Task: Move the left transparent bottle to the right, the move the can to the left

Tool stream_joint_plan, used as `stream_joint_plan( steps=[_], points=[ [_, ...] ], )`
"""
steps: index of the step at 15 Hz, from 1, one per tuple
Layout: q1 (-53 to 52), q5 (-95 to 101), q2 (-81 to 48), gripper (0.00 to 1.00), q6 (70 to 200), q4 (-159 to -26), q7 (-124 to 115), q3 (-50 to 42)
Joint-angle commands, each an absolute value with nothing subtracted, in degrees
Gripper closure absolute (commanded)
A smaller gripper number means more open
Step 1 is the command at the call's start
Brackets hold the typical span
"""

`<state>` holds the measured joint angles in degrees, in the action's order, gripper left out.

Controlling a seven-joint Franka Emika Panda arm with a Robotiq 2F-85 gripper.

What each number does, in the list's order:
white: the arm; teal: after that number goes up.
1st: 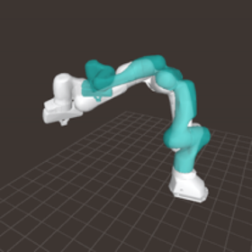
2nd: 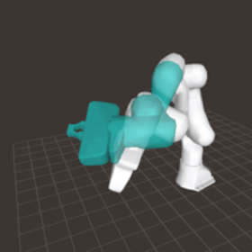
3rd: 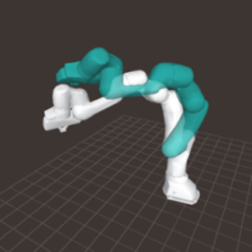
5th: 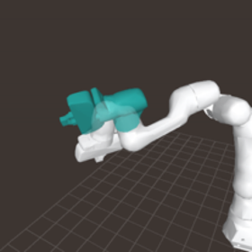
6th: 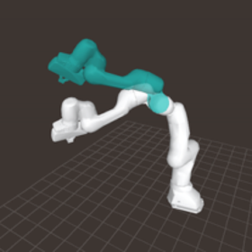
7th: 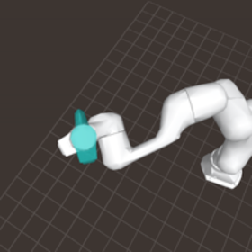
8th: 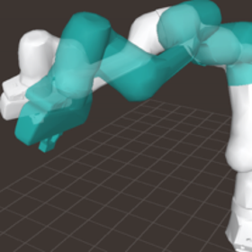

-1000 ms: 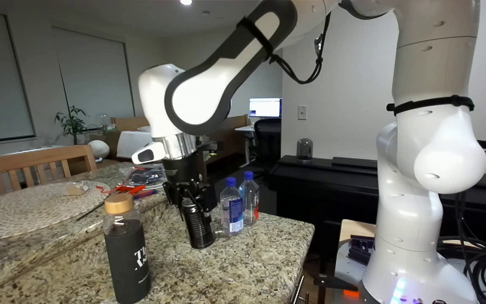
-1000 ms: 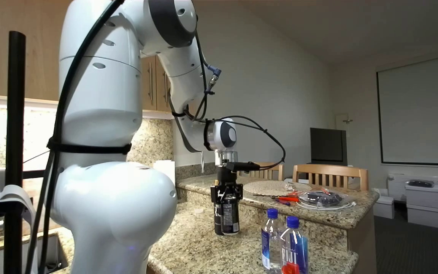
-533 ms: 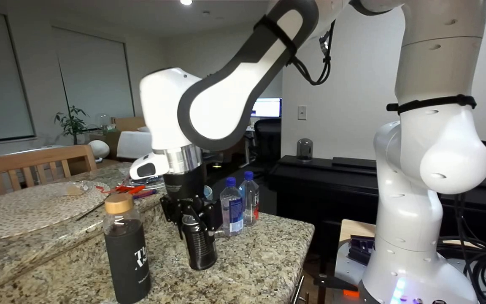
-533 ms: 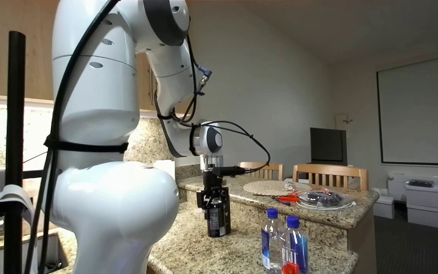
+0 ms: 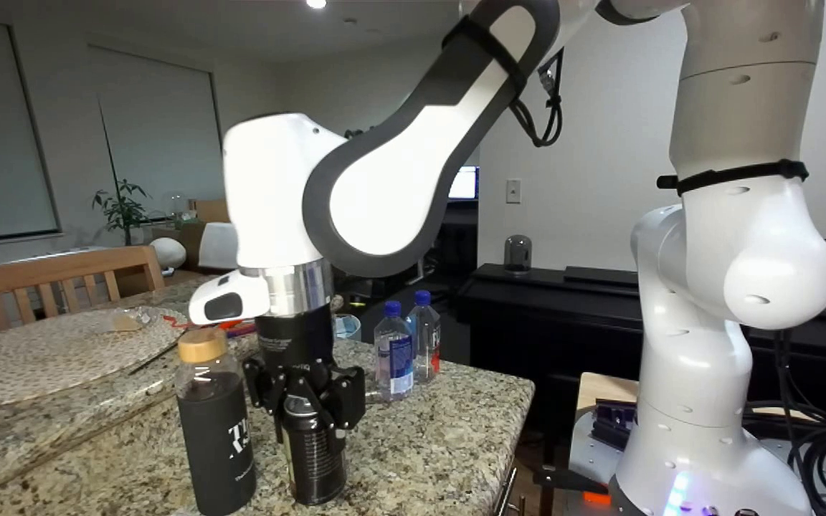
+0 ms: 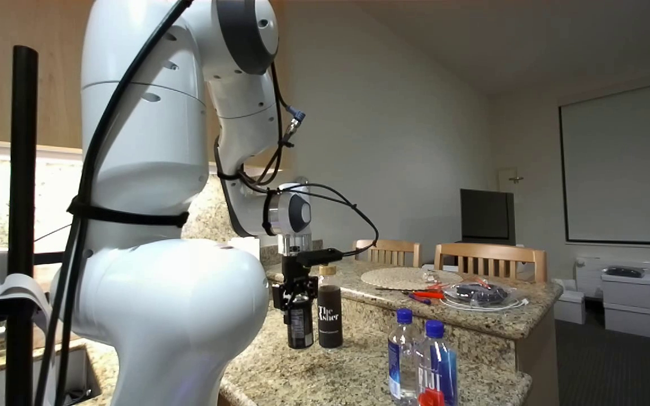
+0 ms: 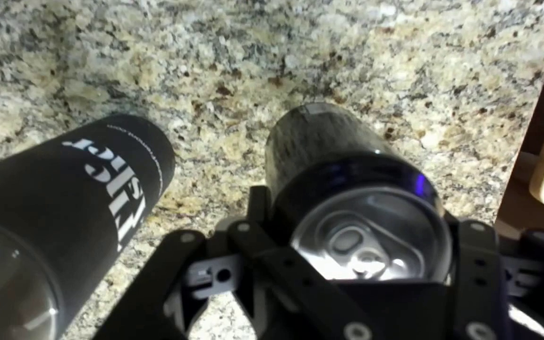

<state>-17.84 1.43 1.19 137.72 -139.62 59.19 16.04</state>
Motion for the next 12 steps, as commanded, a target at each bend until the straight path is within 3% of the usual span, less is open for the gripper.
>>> stream_joint_plan(
  steps=[1,12],
  points=[
    [-19.1,-0.1,1.3,0.53,139.5,-139.4,59.9,17.6],
    [-19.3,1.0,-2.5,0.53,144.3,-140.6,60.1,19.5]
  ],
)
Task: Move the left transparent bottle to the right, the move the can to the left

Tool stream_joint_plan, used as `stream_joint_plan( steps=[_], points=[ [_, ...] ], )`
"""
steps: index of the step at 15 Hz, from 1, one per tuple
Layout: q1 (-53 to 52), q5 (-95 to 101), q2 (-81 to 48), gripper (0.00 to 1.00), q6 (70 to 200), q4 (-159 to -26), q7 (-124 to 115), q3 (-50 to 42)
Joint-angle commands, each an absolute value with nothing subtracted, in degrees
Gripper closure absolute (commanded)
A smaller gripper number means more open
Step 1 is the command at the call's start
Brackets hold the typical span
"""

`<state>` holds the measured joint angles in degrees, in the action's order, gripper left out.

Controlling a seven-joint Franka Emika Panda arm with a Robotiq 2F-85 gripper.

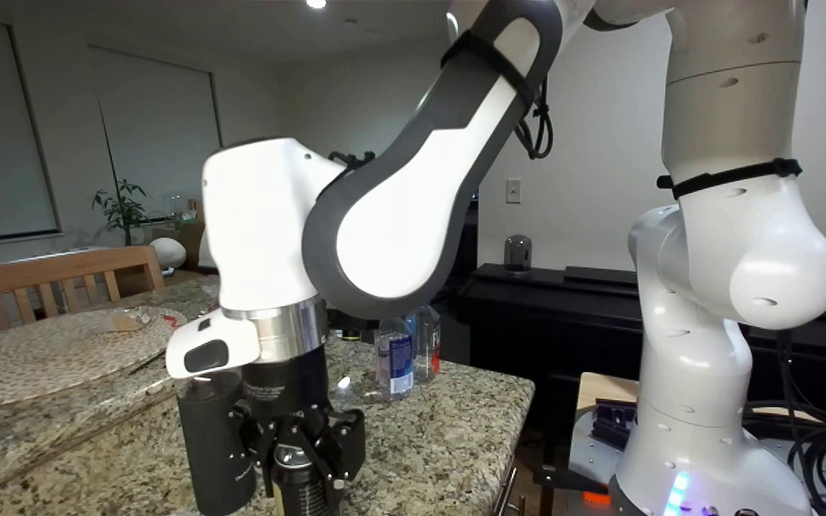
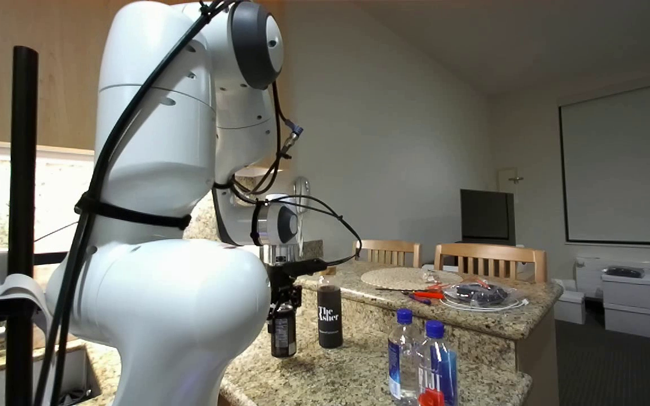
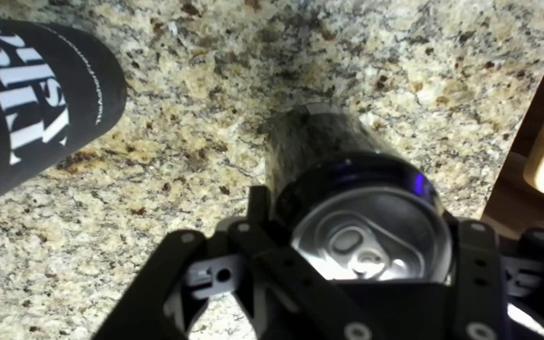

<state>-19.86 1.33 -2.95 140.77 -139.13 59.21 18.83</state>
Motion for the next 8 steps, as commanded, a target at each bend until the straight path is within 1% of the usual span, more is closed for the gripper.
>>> stream_joint_plan(
  steps=[1,8],
  points=[
    [-19.4,1.7,-2.6,0.53,145.5,-141.1,59.7,19.5],
    [-19.0,2.8,-3.8,0.53,146.6,-141.3,58.6,19.4]
  ],
)
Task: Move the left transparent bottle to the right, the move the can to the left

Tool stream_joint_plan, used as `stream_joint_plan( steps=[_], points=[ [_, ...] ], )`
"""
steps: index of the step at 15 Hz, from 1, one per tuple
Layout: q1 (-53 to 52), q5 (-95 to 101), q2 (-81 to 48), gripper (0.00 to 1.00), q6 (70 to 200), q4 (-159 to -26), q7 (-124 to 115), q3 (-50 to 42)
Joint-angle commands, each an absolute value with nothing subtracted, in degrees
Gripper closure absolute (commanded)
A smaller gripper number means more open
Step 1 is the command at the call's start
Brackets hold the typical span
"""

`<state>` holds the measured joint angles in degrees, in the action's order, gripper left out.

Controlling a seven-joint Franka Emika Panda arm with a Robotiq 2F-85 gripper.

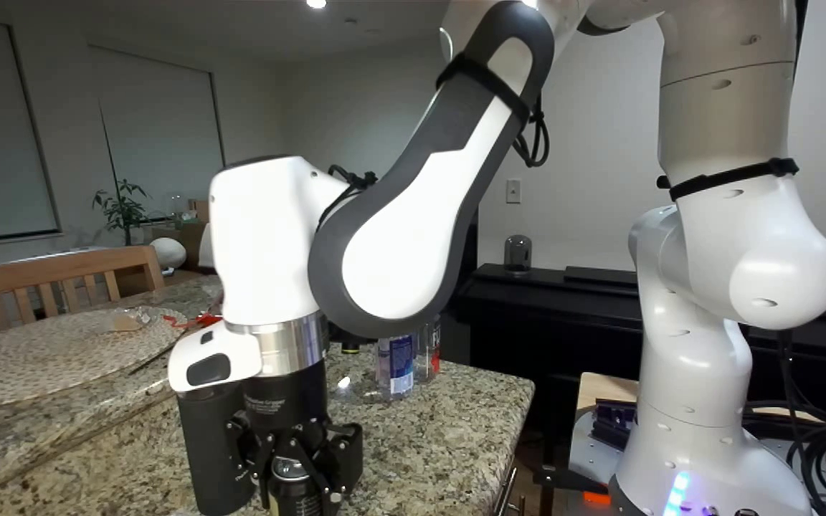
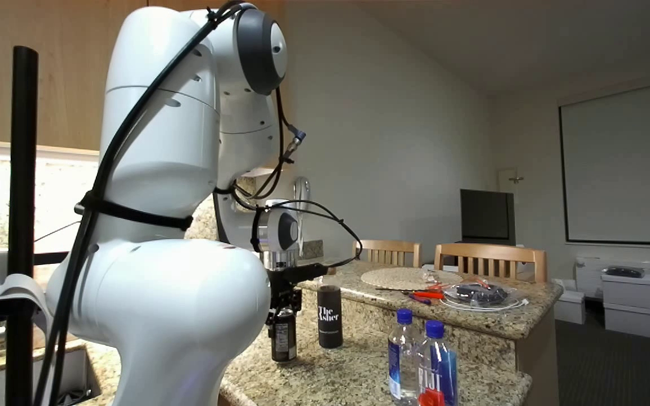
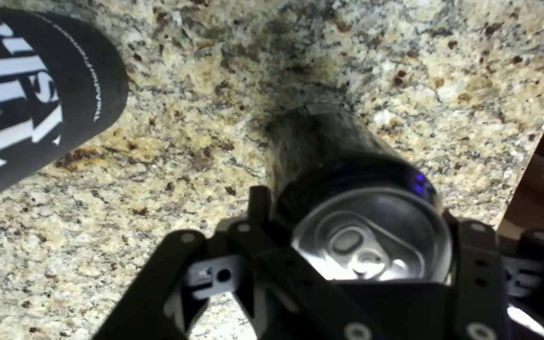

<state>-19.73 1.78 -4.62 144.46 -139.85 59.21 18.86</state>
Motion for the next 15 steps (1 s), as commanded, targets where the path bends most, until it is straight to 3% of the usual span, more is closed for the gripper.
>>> stream_joint_plan(
  steps=[1,15],
  points=[
    [-19.0,2.9,-3.8,0.53,146.4,-141.2,58.5,19.4],
    [-18.9,2.8,-3.3,0.51,146.0,-142.0,58.3,19.4]
  ],
)
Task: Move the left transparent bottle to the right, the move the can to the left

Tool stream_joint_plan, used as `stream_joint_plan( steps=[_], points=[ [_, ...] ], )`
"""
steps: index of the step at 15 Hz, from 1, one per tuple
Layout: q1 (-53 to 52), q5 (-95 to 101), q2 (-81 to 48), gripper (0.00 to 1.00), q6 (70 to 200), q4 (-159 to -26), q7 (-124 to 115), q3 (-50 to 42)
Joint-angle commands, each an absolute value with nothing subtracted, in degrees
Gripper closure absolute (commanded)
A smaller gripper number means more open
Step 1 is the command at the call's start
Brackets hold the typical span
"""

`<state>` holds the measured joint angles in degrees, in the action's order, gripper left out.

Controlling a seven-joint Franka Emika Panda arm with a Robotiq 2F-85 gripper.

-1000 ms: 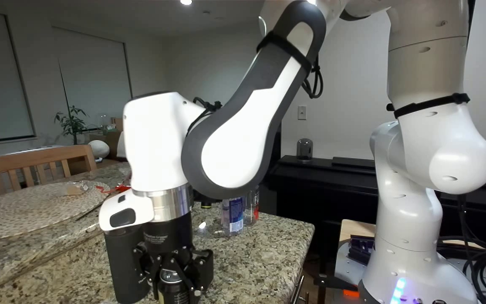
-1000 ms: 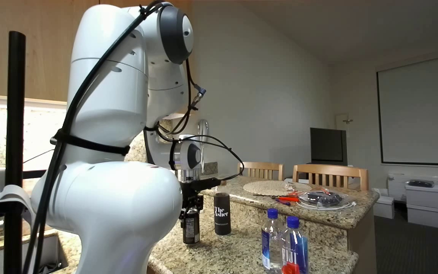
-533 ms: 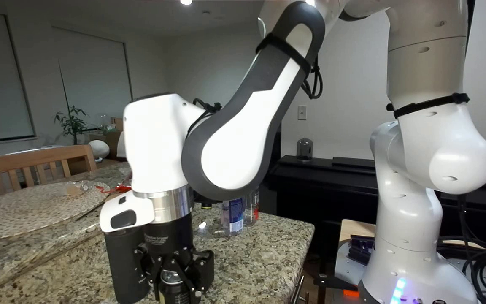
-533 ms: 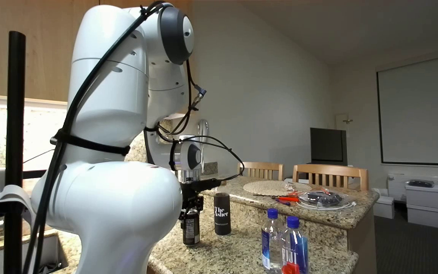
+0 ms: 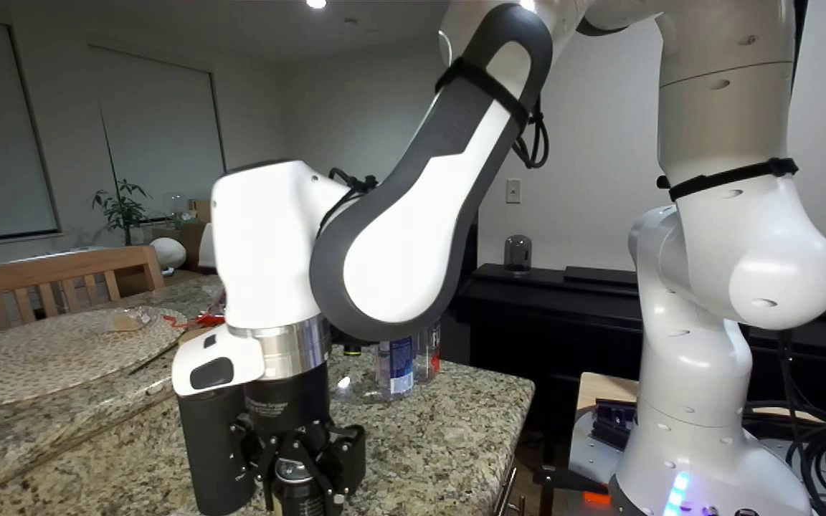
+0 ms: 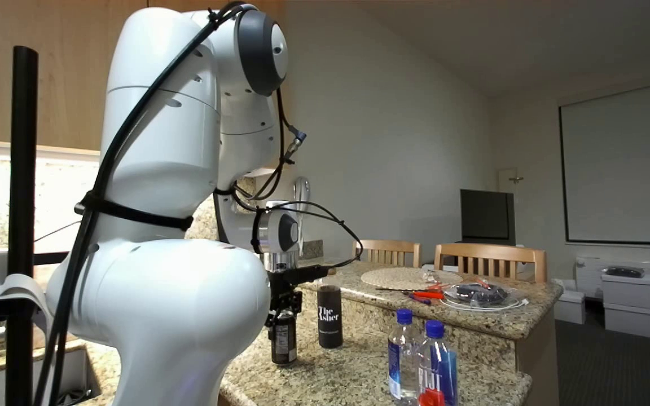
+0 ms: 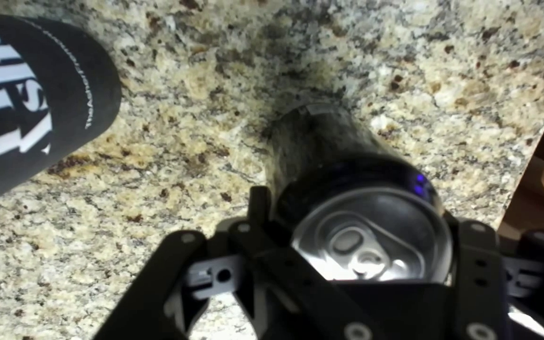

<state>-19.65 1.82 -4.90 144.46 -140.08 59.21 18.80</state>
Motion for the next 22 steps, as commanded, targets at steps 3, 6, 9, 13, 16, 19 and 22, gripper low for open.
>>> stream_joint_plan(
  steps=[3,6,9,13,16,19,22],
  points=[
    [-18.8,2.6,-3.3,0.5,146.0,-142.1,58.4,19.4],
    [-18.8,2.7,-3.2,0.05,146.0,-142.2,58.3,19.3],
    [-18.8,2.8,-3.0,0.0,145.8,-142.2,58.2,19.3],
    [-18.9,2.5,-2.5,0.0,145.4,-142.3,58.3,19.4],
    [-19.0,2.7,-1.1,0.0,145.4,-142.6,57.8,19.4],
    [-19.1,3.0,0.9,0.0,145.1,-142.9,56.9,19.2],
    [-18.9,2.5,3.2,0.0,142.0,-142.2,55.8,18.6]
  ],
)
